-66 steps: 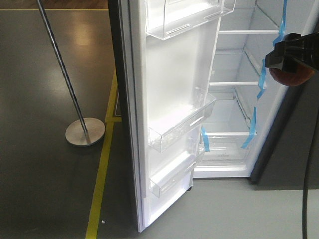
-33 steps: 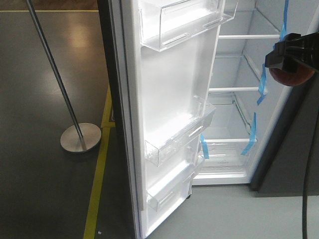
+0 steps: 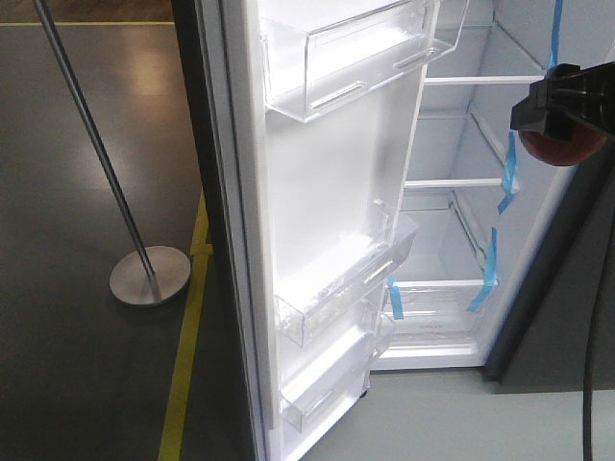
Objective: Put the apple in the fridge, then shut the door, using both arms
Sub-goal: 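Approach the refrigerator door shelves with the apple in the right gripper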
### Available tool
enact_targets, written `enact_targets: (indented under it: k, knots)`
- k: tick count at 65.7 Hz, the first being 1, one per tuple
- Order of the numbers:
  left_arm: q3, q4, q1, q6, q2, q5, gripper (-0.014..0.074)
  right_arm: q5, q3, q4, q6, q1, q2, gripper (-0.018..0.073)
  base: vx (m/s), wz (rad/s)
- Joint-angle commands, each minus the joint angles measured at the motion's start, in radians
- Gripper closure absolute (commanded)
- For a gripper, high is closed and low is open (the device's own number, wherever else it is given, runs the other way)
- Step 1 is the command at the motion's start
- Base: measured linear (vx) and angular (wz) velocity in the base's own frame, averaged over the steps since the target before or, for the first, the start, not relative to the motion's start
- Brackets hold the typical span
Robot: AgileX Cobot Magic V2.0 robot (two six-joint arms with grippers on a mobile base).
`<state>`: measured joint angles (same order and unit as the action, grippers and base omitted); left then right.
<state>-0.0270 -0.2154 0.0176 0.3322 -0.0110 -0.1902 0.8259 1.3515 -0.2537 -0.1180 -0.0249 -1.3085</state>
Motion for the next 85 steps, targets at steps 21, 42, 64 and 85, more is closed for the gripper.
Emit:
enact_targets:
  k: [21, 42, 64, 85]
  knots:
    - [-0.015, 0.005, 0.000, 0.005, -0.016, 0.069, 0.0603, -0.067, 0.032, -0.010, -0.010, 0.002, 0.031, 0.0410, 0.06, -0.01]
    - [-0.015, 0.005, 0.000, 0.005, -0.016, 0.069, 0.0603, -0.067, 0.032, -0.010, -0.010, 0.002, 0.031, 0.0410, 0.06, 0.00]
    - [-0.015, 0.005, 0.000, 0.005, -0.016, 0.069, 0.0603, -0.067, 0.032, -0.010, -0.010, 0.002, 0.031, 0.0410, 0.06, 0.02]
    - [-0.015, 0.005, 0.000, 0.005, -0.016, 0.069, 0.0603, -0.067, 0.032, -0.010, -0.010, 0.002, 0.031, 0.0410, 0.06, 0.03]
